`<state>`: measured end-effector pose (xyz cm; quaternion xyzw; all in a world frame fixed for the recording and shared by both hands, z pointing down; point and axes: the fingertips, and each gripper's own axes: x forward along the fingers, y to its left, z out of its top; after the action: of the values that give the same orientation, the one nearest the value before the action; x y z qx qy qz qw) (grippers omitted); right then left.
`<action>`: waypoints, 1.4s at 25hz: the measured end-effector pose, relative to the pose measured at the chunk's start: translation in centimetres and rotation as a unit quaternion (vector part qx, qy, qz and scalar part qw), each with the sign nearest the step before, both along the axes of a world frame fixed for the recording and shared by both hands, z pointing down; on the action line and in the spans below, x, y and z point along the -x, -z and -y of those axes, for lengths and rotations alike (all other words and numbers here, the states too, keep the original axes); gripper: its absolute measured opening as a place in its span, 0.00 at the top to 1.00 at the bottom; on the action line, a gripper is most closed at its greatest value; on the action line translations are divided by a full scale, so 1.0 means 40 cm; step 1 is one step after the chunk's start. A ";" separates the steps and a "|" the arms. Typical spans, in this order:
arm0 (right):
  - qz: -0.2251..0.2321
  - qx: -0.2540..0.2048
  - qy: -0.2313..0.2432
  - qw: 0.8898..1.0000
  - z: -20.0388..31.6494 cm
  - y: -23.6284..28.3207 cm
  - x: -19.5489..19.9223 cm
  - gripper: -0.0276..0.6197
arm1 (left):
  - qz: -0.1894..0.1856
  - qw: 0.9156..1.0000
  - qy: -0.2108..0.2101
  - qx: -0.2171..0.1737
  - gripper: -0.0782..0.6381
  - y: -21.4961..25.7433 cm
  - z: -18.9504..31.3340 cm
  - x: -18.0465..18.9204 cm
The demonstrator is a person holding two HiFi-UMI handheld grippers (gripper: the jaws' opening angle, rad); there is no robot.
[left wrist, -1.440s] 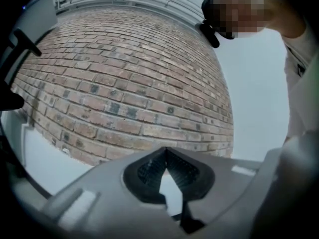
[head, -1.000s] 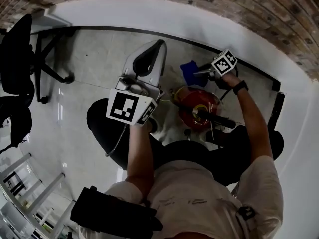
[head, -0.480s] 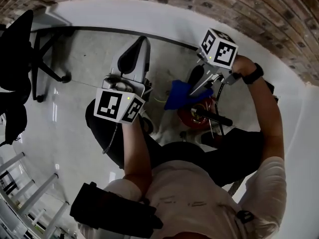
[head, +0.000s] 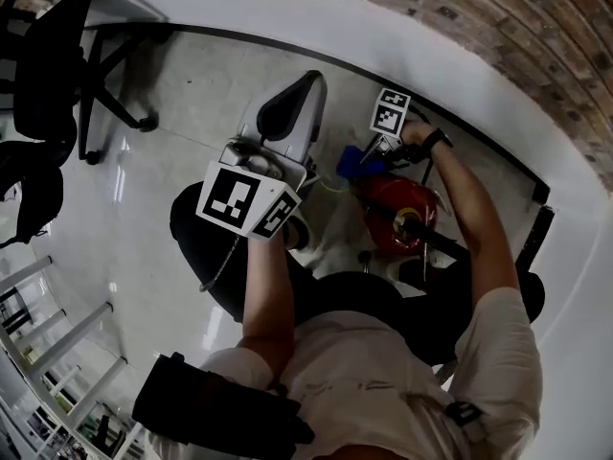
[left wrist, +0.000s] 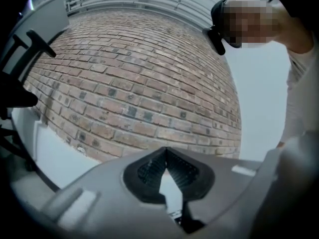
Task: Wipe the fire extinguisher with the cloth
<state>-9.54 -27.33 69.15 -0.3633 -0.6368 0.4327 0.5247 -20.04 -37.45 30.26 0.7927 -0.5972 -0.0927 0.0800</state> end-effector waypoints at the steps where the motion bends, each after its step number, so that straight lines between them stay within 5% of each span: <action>1: 0.000 -0.021 0.000 1.000 0.001 -0.057 0.004 0.86 | 0.007 1.000 0.001 0.005 0.89 -0.008 0.000 0.004; 5: -0.036 -0.114 0.016 0.993 0.016 -0.241 -0.012 0.86 | 0.044 0.999 0.008 0.020 0.89 -0.036 -0.005 0.025; 11: -0.102 -0.270 0.017 0.957 0.086 -0.429 -0.114 0.86 | 0.063 0.998 0.026 0.011 0.89 -0.019 -0.020 0.050; 15: -0.059 -0.272 -0.080 0.957 0.143 -0.357 -0.106 0.86 | 0.061 0.998 0.034 0.005 0.89 0.001 -0.031 0.053; 18: 0.032 -0.317 -0.157 0.935 0.235 -0.175 -0.079 0.86 | 0.063 0.997 0.034 -0.004 0.89 0.025 -0.052 0.035; 19: 0.067 -0.342 -0.195 0.917 0.287 -0.091 -0.077 0.86 | 0.065 0.997 0.034 -0.011 0.89 0.036 -0.055 0.022; 21: 0.136 -0.388 -0.296 0.862 0.389 0.101 -0.085 0.86 | 0.081 0.996 0.033 -0.025 0.89 0.064 -0.065 -0.009; 25: 0.252 -0.444 -0.475 0.717 0.460 0.486 -0.201 0.85 | 0.102 0.993 0.033 -0.048 0.89 0.115 -0.146 -0.087; 28: 0.295 -0.512 -0.531 0.607 0.417 0.705 -0.339 0.85 | 0.091 0.993 0.028 -0.066 0.89 0.144 -0.234 -0.161; 31: 0.317 -0.548 -0.579 0.514 0.302 0.870 -0.463 0.85 | 0.095 0.993 0.017 -0.071 0.89 0.150 -0.328 -0.254; 33: 0.327 -0.564 -0.590 0.477 0.185 0.942 -0.516 0.85 | 0.104 0.992 0.008 -0.076 0.89 0.156 -0.396 -0.315; 35: 0.336 -0.577 -0.584 0.461 0.051 0.985 -0.534 0.85 | 0.108 0.990 0.010 -0.089 0.89 0.177 -0.474 -0.357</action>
<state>11.81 -29.39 29.74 0.3618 -0.9320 0.0160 -0.0153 -5.76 -18.48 23.19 0.7963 -0.5992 -0.0605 -0.0565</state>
